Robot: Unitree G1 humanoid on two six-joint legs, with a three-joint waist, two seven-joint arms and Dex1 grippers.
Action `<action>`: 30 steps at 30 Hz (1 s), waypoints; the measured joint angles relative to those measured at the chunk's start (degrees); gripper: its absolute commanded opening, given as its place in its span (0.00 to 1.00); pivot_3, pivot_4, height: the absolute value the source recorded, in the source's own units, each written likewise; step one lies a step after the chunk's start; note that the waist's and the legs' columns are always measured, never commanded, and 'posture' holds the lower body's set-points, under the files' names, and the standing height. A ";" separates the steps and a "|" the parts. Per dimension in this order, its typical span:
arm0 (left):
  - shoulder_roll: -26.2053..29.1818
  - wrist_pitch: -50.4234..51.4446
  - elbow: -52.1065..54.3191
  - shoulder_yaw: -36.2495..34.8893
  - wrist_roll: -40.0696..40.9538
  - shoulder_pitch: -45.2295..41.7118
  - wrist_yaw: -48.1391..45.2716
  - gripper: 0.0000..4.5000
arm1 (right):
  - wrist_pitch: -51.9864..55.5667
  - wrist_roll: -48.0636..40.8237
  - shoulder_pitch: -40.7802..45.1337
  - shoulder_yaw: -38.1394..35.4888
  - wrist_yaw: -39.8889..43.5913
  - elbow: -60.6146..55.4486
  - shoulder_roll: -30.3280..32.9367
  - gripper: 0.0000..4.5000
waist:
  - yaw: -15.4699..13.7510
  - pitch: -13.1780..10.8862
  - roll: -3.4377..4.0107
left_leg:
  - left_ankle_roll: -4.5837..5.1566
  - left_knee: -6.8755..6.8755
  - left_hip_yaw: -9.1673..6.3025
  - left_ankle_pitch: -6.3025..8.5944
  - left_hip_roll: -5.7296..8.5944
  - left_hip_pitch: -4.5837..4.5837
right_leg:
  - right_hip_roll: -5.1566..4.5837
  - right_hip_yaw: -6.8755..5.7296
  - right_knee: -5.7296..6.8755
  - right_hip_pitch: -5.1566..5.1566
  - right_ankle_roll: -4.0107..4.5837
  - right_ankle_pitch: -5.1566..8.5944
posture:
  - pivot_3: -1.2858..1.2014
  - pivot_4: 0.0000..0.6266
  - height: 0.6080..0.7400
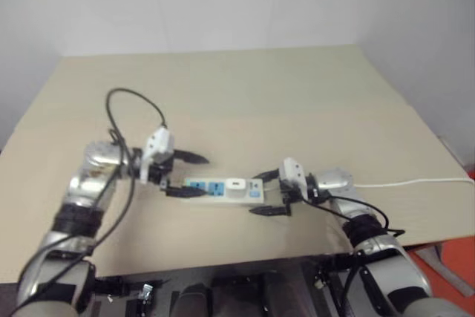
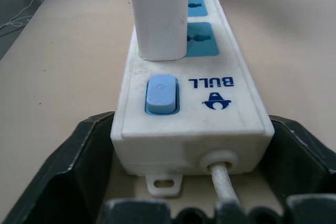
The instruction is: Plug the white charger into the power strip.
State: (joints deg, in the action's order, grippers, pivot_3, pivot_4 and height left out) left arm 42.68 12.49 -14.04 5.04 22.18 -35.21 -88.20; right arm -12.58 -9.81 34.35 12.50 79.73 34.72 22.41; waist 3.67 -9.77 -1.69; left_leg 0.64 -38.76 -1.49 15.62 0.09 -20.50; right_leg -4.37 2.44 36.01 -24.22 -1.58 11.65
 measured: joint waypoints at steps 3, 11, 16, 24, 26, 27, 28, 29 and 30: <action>2.59 0.02 -0.42 -1.16 0.32 -0.73 -1.96 1.00 | 0.34 -0.47 -1.44 -1.33 -0.58 -3.41 3.09 0.99 | -0.22 -0.08 -0.01 | 0.00 0.00 0.02 0.00 0.00 -0.12 | 0.01 -0.05 -0.02 -0.09 0.00 0.00 | 0.52 0.24 1.00; 6.18 -1.88 -3.81 -3.21 0.27 -0.54 -3.85 1.00 | 5.71 -5.74 -9.68 -9.00 -1.29 -20.80 14.77 0.99 | -1.21 -0.15 -0.01 | 0.01 -0.04 0.03 0.00 -0.01 -0.31 | 0.02 -0.13 -0.06 -0.19 -0.01 0.01 | 0.52 0.24 1.00; 10.09 -4.12 -5.25 -4.34 0.30 1.16 -4.00 1.00 | 10.66 -10.20 -15.00 -15.01 -2.39 -29.18 21.34 0.99 | -1.31 -0.16 -0.03 | 0.01 -0.04 0.04 0.00 -0.02 -0.31 | 0.02 -0.14 -0.08 -0.18 -0.09 0.06 | 0.52 0.24 1.00; 17.95 -4.31 -3.84 -6.20 2.76 5.06 -4.09 1.00 | 13.62 -13.77 -20.63 -21.54 -2.86 -31.66 26.90 0.99 | -1.41 -0.19 -0.04 | 0.03 -0.05 0.07 0.01 -0.04 -0.34 | 0.00 -0.14 -0.13 -0.18 -0.37 0.23 | 0.52 0.24 1.00; 18.01 -4.12 -3.11 -6.30 2.96 5.40 -4.10 1.00 | 13.86 -13.97 -20.71 -22.00 -3.06 -32.00 26.96 0.99 | -1.52 -0.19 -0.04 | 0.03 -0.06 0.08 0.01 -0.04 -0.33 | 0.01 -0.14 -0.12 -0.15 -0.40 0.25 | 0.52 0.24 1.00; 18.01 -4.02 -2.93 -6.30 2.97 5.56 -4.10 1.00 | 13.93 -13.97 -20.71 -22.00 -3.22 -32.00 26.96 0.99 | -1.53 -0.19 -0.04 | 0.03 -0.06 0.08 0.01 -0.04 -0.34 | 0.01 -0.14 -0.12 -0.16 -0.41 0.25 | 0.52 0.24 1.00; 18.01 -3.90 -2.84 -6.30 2.97 5.69 -4.11 1.00 | 14.03 -13.97 -20.72 -22.00 -3.43 -32.01 26.96 0.99 | -1.53 -0.19 -0.04 | 0.03 -0.06 0.09 0.01 -0.04 -0.33 | 0.01 -0.14 -0.12 -0.16 -0.41 0.25 | 0.52 0.24 1.00; 18.01 -3.85 -2.76 -6.30 2.99 5.71 -4.11 1.00 | 14.09 -13.97 -20.72 -22.00 -3.56 -32.03 26.96 0.99 | -1.52 -0.19 -0.04 | 0.03 -0.06 0.09 0.01 -0.04 -0.35 | 0.01 -0.14 -0.13 -0.17 -0.41 0.25 | 0.52 0.24 1.00; 18.01 -3.77 -2.64 -6.29 3.09 5.72 -4.11 1.00 | 14.21 -13.97 -20.72 -22.00 -3.67 -32.13 26.96 0.99 | -1.51 -0.19 -0.04 | 0.03 -0.06 0.09 0.02 -0.04 -0.36 | 0.01 -0.13 -0.14 -0.17 -0.40 0.25 | 0.52 0.24 1.00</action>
State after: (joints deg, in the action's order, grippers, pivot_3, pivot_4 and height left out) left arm 60.68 8.72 -16.68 -1.25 25.27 -29.49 -92.31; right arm 1.64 -23.78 13.63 -9.50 76.06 2.59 49.37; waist 2.16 -9.96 -1.73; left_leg 0.67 -38.82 -1.40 15.64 0.05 -20.87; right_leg -4.35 2.30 35.87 -24.39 -1.98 11.90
